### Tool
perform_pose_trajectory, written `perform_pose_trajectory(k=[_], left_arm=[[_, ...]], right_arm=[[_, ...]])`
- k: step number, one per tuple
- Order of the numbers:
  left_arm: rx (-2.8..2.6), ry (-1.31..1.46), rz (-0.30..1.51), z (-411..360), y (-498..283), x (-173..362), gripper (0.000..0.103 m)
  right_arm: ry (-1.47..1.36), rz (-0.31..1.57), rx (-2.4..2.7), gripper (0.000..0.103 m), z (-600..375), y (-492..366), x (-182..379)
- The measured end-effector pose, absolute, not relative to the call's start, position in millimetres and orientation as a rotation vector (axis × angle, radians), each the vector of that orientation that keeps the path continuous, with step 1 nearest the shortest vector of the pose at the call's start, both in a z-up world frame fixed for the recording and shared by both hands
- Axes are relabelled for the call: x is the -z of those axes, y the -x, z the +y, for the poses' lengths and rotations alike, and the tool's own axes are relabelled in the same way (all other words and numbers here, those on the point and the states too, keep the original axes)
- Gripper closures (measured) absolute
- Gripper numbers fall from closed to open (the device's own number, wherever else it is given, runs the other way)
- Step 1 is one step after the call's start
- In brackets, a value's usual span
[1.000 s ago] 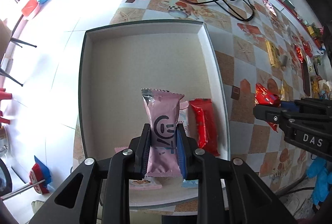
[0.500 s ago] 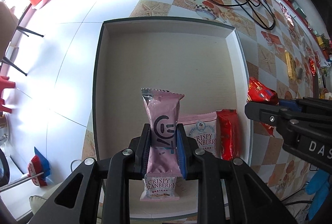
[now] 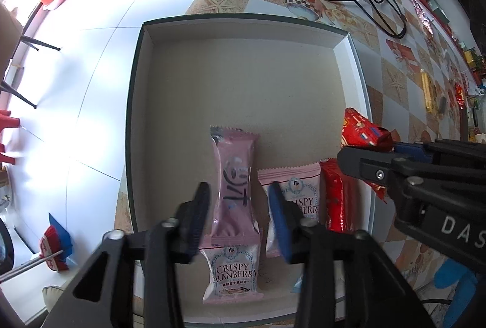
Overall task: Organize snacks
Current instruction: 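Carry the pink packet and red wrapper into the white tray with both tools, then open both tools to release the packets in the tray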
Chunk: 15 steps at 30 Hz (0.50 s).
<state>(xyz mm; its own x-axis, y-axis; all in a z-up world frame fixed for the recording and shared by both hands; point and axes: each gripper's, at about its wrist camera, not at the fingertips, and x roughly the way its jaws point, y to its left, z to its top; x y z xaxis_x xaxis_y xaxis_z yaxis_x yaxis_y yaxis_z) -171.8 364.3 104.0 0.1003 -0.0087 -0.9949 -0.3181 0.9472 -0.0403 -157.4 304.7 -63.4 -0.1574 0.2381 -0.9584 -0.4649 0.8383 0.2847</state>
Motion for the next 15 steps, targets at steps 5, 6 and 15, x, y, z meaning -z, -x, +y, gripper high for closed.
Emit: perform_pose_trajectory(k=[5,6,15], left_arm=[[-0.249,0.247,1.45,362,177,-107,0.02],[-0.254,0.246,1.463,363,178,-105,0.02],[-0.282,0.229,1.491,357,184,-106,0.019]], right_arm=[[0.163,1.653,-0.644,0.063,304,160,66],[0.16,1.649,-0.64,0.039,303,160,65],[0.142,1.607,-0.538,0.0,258,153,56]])
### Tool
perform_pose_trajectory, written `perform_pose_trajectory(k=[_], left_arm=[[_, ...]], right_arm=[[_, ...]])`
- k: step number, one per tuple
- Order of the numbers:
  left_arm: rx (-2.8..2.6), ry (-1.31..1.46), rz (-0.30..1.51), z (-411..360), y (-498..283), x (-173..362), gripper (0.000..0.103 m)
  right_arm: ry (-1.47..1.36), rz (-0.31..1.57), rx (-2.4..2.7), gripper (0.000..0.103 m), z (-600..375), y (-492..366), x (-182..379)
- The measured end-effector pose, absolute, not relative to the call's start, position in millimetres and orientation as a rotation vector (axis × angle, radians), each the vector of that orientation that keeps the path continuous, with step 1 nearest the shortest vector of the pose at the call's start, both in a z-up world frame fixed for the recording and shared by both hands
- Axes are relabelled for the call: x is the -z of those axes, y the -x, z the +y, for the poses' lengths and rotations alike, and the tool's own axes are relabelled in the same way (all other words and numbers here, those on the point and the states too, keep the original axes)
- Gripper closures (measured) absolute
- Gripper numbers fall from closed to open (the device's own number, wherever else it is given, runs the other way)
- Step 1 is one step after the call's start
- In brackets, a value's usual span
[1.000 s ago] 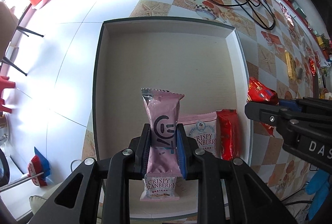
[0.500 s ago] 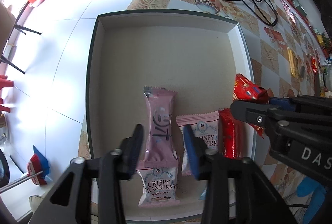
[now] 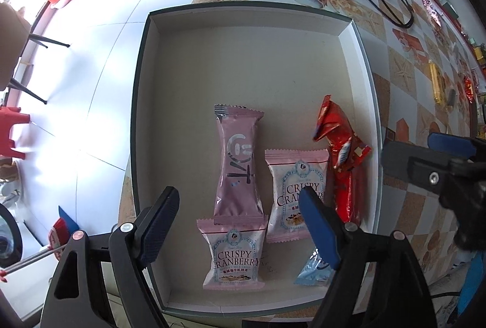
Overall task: Organize snacks
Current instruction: 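Open both tools to release the packets in the tray, then move both open tools back to the yellow cake and gold packets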
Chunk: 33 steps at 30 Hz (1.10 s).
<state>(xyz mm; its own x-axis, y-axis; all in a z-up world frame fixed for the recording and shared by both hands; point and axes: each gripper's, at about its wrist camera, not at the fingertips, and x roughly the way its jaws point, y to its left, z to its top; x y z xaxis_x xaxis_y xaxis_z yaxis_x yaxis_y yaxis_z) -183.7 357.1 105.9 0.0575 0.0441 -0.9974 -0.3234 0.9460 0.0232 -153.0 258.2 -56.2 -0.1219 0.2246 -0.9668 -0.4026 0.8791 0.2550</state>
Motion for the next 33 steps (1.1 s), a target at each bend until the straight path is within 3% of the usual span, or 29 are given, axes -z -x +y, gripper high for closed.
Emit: perform_pose_trajectory(k=[17,33], left_arm=[[-0.152,0.093,1.492,276,168,-127,0.019],[-0.054,0.014,1.524,215,141,-125,0.019]], right_arm=[[-0.061,1.759,-0.106,0.0,66,164,92],[-0.16,1.776,-0.04,0.0,-33,150,99]])
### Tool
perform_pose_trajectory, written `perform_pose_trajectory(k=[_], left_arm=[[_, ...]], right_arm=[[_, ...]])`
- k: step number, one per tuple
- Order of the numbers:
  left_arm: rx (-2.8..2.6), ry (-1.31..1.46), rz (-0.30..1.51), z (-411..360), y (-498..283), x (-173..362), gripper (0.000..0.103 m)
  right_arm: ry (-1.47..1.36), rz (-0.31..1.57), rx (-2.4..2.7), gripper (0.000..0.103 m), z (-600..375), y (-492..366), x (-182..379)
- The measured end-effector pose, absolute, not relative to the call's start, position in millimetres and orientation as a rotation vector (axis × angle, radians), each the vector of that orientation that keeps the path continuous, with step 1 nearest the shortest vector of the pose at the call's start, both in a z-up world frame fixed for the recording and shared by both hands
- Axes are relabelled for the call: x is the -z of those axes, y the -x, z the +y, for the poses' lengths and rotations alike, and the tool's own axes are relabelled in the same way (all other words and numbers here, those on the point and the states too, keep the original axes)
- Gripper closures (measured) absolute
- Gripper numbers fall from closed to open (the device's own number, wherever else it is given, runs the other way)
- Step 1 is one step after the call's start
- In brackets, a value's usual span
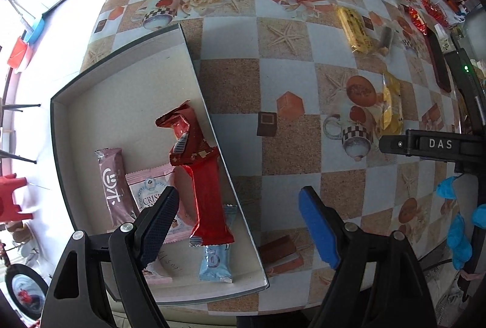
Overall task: Organize snacks
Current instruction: 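Move both open tools back to the yellow cake and gold packets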
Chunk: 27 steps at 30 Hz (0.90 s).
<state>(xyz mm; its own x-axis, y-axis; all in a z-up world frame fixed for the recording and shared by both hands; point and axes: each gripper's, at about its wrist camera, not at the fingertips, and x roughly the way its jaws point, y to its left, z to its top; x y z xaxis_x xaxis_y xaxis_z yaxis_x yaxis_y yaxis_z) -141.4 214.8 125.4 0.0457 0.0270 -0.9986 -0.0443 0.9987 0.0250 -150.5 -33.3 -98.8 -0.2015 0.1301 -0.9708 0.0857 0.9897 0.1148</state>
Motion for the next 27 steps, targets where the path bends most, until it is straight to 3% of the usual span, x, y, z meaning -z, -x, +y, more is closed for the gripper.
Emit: perform_pose_trajectory(k=[15,27], left_arm=[[-0.064,0.007,1.568,186,107,-112,0.019],[-0.005,0.009,1.577,135,29,-88,0.019]], right_arm=[[-0.024,1.727,-0.016,0.0,-75,83,121],[-0.068,1.706,0.044,0.0,-202,99,113]])
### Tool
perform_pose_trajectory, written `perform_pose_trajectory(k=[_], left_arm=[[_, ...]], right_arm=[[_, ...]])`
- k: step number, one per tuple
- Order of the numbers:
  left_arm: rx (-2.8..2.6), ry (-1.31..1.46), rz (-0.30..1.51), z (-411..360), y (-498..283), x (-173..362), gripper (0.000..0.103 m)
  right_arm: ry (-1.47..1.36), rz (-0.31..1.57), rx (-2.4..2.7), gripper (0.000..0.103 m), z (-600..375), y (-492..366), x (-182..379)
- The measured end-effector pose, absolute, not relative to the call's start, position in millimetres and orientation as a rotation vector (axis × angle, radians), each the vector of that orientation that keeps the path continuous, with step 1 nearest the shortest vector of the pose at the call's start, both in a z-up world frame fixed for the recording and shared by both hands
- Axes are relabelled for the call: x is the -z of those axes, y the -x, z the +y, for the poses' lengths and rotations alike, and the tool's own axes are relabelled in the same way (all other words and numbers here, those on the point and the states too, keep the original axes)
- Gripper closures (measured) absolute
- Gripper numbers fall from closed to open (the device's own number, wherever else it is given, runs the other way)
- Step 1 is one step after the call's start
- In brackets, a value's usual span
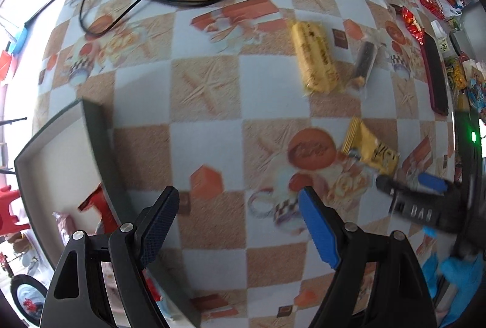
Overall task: Organize snacks
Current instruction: 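Move both open tools back to the yellow cake and gold packets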
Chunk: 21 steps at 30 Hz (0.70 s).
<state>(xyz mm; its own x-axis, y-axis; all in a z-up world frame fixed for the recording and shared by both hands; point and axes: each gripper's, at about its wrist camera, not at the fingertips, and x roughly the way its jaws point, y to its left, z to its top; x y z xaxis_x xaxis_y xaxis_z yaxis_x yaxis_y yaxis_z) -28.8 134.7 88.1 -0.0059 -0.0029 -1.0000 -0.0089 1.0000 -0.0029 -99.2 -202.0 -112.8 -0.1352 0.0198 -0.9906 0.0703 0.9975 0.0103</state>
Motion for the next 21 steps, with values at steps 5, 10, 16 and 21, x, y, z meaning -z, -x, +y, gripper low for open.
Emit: perform_pose_trajectory(k=[5,10,16,21], left_arm=[[0.005,0.047,1.577,114,-14,-80,0.019],[-0.015,0.105,1.576,105,-56,-70,0.019],[-0.052,0.144,1.605,99,-93,-47,0.019],[-0.068,0.15,1.618,96,-109,-31,0.019]], right_arm=[[-0.017,1.674,0.003,0.0,-219,104,108],[-0.015,1.645,0.003,0.0,-234,111,106],[-0.01,1.635,0.003,0.0,-257,107,101],[-0.009,1.633,0.006,0.0,-251,108,98]])
